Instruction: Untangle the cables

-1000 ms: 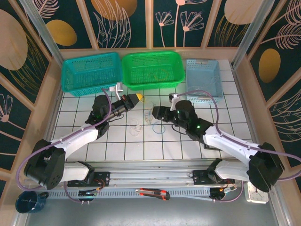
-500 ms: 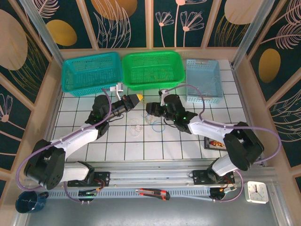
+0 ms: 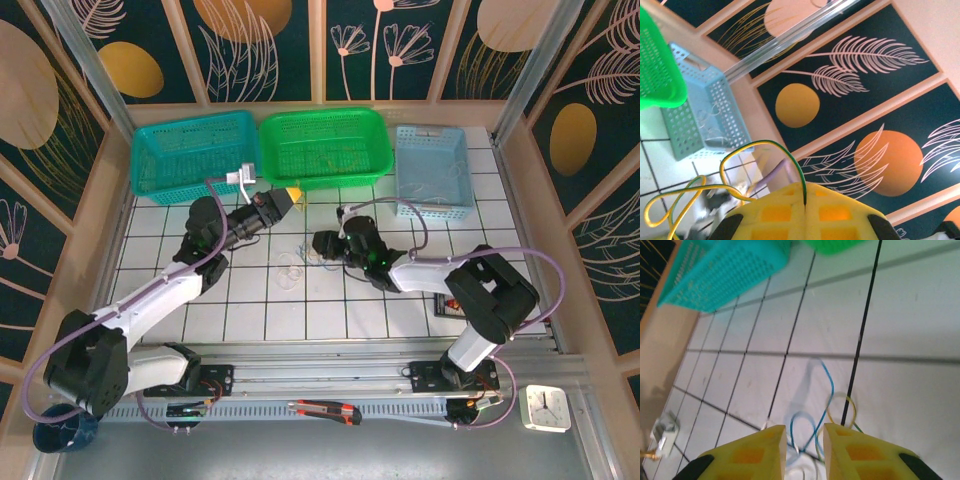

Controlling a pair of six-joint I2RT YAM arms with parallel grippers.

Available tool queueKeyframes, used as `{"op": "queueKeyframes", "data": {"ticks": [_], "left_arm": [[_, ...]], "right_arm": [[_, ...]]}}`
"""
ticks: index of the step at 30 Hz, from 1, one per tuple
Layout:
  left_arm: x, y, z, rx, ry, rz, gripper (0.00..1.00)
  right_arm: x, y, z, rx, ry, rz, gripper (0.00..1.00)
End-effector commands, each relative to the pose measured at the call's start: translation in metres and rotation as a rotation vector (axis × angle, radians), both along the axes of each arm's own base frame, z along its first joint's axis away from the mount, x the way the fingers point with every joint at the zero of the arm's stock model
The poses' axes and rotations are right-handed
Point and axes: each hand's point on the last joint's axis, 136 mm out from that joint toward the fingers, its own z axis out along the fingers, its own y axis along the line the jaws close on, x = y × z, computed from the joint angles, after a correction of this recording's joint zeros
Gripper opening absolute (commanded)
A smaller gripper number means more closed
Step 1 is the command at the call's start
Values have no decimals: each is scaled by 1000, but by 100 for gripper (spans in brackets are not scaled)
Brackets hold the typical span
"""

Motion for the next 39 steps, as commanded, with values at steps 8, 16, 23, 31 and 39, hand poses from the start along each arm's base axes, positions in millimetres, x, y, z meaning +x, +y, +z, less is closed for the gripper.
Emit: {"op": "queueKeyframes", "data": {"ticks": [8,16,23,31,39], "left_arm": [[0,1,38,-38,-74,19,0],[4,8,24,-43,-50,68,0],[6,13,13,-49,-29,100,0],[7,14,7,-53,-16,106,0],[7,13,6,-57,-14,100,0]], "right_arm": [[-23,6,19,48,15,11,43],[-18,-17,90,84,-99,-30,57],[-18,-42,151,179,-197,-80,59],[-21,-62,195,266,-283,-103,58],[-12,-56,219,330,-319,-76,58]]}}
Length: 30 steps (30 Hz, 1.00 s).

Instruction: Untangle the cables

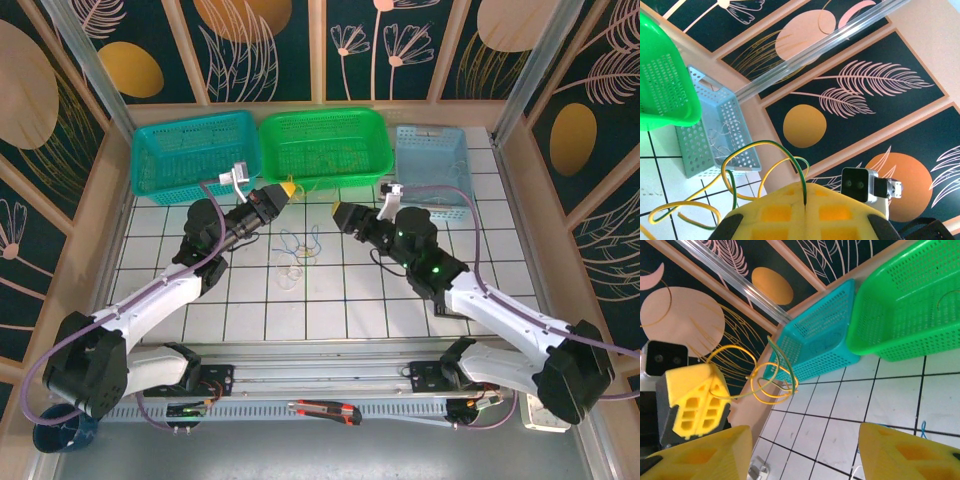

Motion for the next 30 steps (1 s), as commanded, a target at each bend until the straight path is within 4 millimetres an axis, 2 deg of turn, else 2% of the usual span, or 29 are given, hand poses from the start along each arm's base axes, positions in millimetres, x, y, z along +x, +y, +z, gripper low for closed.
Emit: {"op": "queueKeyframes", "data": {"ticks": [1,11,13,15,19,25,26,27,30], "left_arm": [[-4,1,12,-36,-30,-1,0],[-6,1,14,-44,-33,-7,0],[-7,1,15,-46,-33,-7,0],[-7,1,14,-46,-32,-10,0],[-7,1,5,-35,-18,-7,0],[-3,4,-25,15,14,23,0],[-3,5,-28,17,13,27,5],[-4,5,-32,22,12,29,18],[-5,6,-42,39,11,35,40]], "right_arm": [[7,6,32,59,-72,22,57],[30,29,30,92,-68,69,52],[35,33,31,102,-68,80,46],[39,35,32,107,-70,88,35],[42,33,42,119,-90,100,1],[35,27,79,106,-170,103,0],[34,26,85,104,-183,103,0],[33,25,92,103,-196,106,0],[28,25,108,99,-229,124,0]]}}
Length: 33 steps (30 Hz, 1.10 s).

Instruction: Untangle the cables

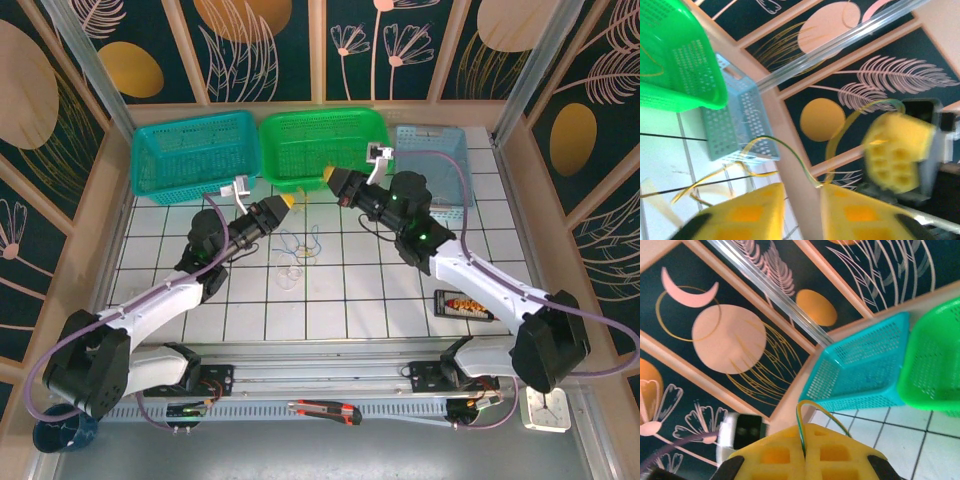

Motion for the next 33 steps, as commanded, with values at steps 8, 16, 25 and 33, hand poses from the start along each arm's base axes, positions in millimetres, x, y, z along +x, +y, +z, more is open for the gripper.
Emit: {"op": "queueKeyframes", "data": {"ticks": [8,16,25,33], "left_arm": [[-2,3,-16,49,-60,23,69],[-6,-2,-30,135,-120,-17,76],[-16,-4,-46,294,-224,-66,78],[-14,-4,-52,426,-301,-76,80]], "right_arm": [[-18,-2,65,8,-145,56,0],[-22,0,71,26,-145,79,0],[-18,6,48,-9,-104,88,0],[-10,13,12,-78,-42,86,0]]}}
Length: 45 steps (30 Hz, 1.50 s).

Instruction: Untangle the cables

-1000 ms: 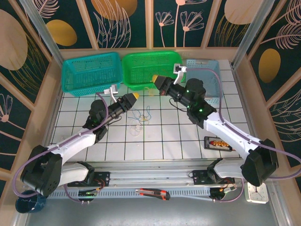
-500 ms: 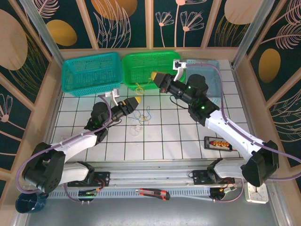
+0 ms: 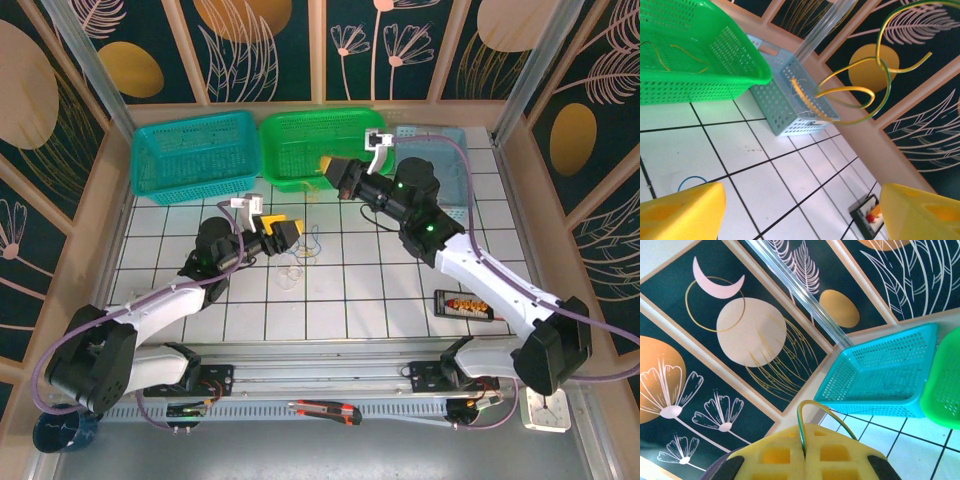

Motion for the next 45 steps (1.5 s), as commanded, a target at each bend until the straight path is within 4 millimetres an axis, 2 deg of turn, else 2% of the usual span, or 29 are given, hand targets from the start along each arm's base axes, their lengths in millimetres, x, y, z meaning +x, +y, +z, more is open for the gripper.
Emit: {"op": "queueKeyframes", "data": {"ticks": [1,6,15,21,27,33,37,45], "left_arm": [[-1,-1,8,73,-94,-18,81],[3,13,15,143,-173,60,81],[-9,22,25,241,-280,61,81],[-9,17,34,263,-348,31,83],[-4,3,43,266,-390,-18,84],[6,-11,40,279,-394,-47,84],[13,-18,34,277,-382,-60,81],[22,-24,20,254,-349,-59,53]], "right_arm": [[0,7,-21,-50,16,12,0],[-1,18,-45,-114,44,20,0],[-2,29,-77,-197,83,25,0],[-5,36,-87,-235,94,39,0],[-11,44,-93,-256,100,61,0],[-20,54,-88,-254,93,90,0],[-27,58,-71,-230,73,112,0],[-42,52,-19,-118,14,135,0]]}}
